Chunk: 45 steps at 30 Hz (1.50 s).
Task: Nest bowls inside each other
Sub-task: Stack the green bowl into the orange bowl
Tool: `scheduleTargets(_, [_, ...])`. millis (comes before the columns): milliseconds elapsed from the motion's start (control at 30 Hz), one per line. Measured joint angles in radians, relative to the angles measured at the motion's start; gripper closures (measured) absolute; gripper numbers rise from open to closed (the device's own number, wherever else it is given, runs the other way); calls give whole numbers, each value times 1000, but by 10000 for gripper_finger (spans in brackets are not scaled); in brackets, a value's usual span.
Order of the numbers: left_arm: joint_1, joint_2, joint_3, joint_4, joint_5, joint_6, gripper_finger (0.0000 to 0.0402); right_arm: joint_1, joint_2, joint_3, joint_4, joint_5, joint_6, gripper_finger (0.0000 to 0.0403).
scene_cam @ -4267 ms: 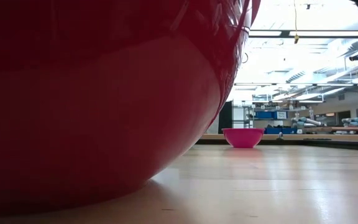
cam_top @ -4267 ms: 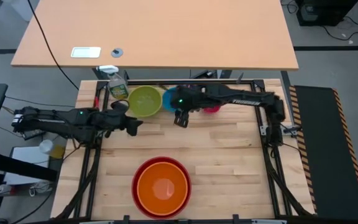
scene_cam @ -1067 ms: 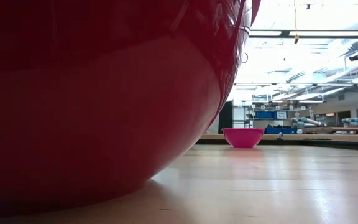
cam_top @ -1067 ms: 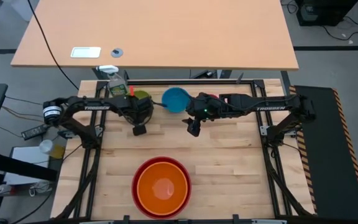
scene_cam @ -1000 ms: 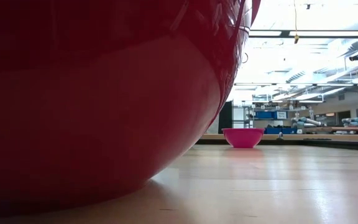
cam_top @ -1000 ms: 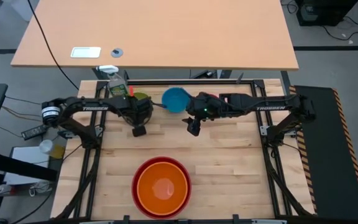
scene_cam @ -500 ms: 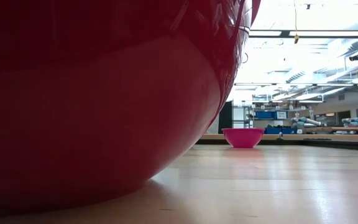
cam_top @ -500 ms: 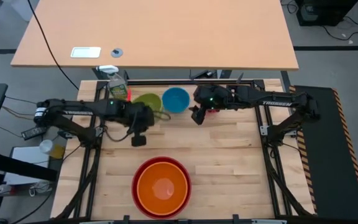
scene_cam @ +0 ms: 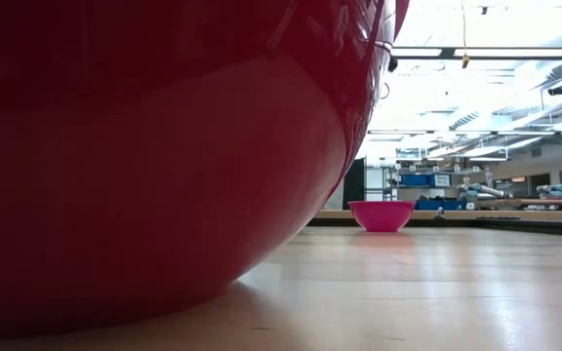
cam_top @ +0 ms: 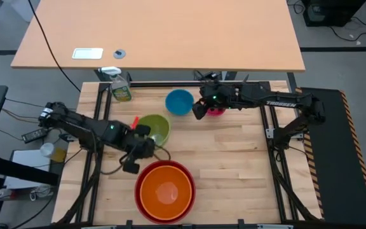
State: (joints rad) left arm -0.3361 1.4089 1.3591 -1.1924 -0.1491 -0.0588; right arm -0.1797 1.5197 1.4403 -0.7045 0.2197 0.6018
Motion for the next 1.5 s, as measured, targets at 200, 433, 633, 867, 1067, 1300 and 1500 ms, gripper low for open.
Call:
scheduleTargets(200, [-86, 59, 75, 11, 40, 22, 392, 17, 14, -1, 1, -4, 77, 157])
scheduleTargets(433, [-144, 130, 203, 19, 33, 54, 391, 26, -20, 0, -19, -10, 103, 157])
scheduleTargets(633, [-205, 214, 244, 4, 11, 88, 391, 81, -34, 0, -171, -35, 119, 157])
scheduleTargets(867, [-328, 292, 302, -8, -71, 151, 390, 200, -54, 0, -257, 95, 168, 157])
scheduleTargets(1067, [-397, 369, 326, 5, -73, 185, 390, 242, -58, 0, -257, 127, 214, 157])
scheduleTargets(1300, [-437, 457, 377, -21, -72, 230, 390, 288, -58, 0, -260, 127, 263, 157])
scheduleTargets(1500, [-437, 506, 377, 0, -65, 285, 390, 312, -58, 0, -255, 131, 288, 157])
